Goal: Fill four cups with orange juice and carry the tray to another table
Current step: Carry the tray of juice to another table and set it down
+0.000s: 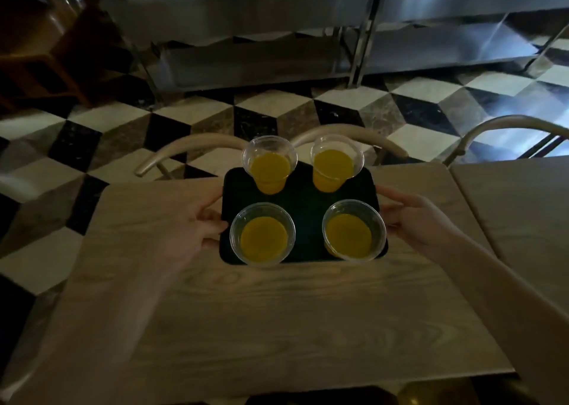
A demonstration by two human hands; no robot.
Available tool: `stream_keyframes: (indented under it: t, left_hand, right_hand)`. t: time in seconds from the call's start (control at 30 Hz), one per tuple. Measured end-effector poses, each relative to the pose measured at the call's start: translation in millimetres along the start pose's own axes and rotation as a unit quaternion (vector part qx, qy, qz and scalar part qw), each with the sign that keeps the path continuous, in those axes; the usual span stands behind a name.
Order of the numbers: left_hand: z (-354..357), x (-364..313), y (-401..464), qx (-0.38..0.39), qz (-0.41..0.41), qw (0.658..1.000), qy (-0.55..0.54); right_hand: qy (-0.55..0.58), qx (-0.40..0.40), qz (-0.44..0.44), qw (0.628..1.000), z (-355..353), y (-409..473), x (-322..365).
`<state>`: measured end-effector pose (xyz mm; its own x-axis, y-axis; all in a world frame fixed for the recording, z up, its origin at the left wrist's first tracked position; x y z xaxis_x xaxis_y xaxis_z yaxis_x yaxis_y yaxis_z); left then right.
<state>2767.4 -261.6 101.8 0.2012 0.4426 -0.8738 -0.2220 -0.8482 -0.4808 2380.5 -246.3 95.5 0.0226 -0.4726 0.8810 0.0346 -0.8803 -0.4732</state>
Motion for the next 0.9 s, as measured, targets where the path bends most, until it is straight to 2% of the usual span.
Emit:
stream_keyframes:
  t: [0.33, 0.67, 0.9]
  left_hand:
    - [-3.2, 94.3, 35.7, 0.011, -0.018, 0.999, -0.027]
    - [1.0, 197.5, 57.3, -0.026, -0.095, 0.993, -0.058]
    - [12.4, 225.4, 58.3, -0.037, -0.123, 0.99, -0.059]
  right_hand:
    - [0.031, 0.004, 0.034, 0.999, 4.7, 26.9, -102.4]
    - [-0.001, -0.012, 0.066, 0.998, 14.6, 42.3, -179.5]
    - [-0.005, -0.027, 0.108, 0.994, 13.2, 55.6, -219.2]
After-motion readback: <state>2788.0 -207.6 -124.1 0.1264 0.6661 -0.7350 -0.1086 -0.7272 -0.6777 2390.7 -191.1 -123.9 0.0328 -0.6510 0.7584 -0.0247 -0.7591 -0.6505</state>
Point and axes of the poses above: each hand's wrist, its own y-axis towards the middle knuckle, its own z-axis out of the palm, x = y × z, the point moved 10 cm from there along y, towards the middle knuckle, and after that the axes turned 4 degrees about x, right-handed, at the moved point
